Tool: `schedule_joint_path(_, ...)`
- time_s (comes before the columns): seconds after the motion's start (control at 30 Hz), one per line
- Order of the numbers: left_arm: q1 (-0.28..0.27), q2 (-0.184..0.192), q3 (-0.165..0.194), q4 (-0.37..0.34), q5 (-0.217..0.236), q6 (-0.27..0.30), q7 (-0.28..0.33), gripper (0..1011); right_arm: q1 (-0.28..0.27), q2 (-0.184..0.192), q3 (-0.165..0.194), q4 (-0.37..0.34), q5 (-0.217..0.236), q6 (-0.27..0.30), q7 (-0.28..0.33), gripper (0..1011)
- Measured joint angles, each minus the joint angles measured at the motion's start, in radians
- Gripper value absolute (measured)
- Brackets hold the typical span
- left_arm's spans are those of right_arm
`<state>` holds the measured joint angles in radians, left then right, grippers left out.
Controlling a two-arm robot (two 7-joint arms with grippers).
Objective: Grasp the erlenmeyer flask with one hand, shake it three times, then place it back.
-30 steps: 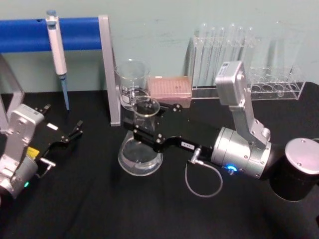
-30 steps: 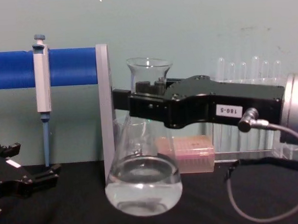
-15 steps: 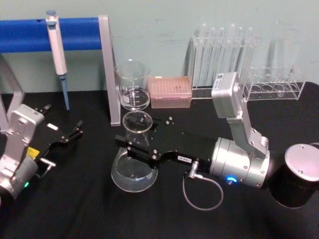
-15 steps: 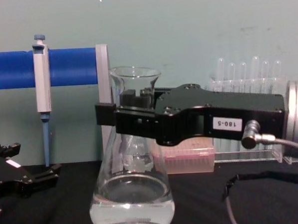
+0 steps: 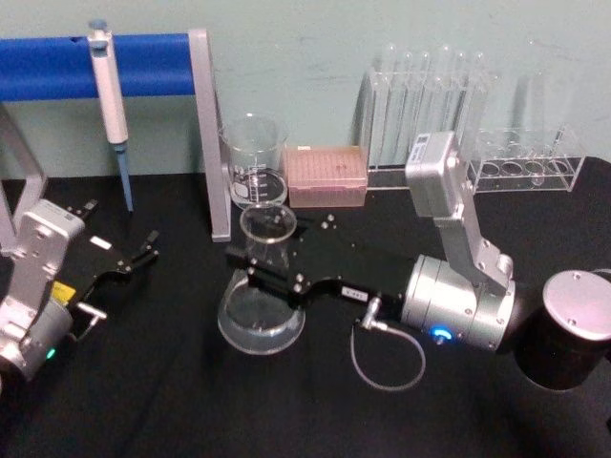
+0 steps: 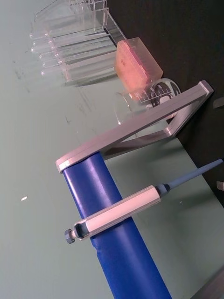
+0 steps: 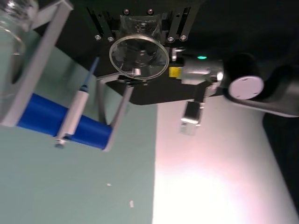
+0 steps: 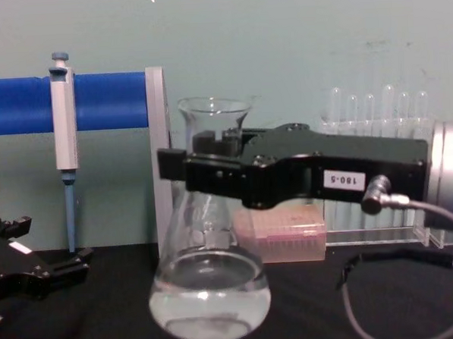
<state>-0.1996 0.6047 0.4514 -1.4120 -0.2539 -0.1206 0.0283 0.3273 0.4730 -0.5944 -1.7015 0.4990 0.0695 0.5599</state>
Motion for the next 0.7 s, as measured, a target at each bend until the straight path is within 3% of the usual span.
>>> schedule_joint_path(0.3, 0.0, 0.0, 0.0, 0.0, 0.0, 0.0, 0.0, 1001, 0.019, -0.024, 0.035, 0.05, -0.021, -0.009, -0.056, 449)
schedule_joint_path(0.7, 0.0, 0.0, 0.0, 0.0, 0.0, 0.0, 0.0, 1001, 0.036, -0.054, 0.108, 0.121, -0.06, -0.021, -0.132, 449)
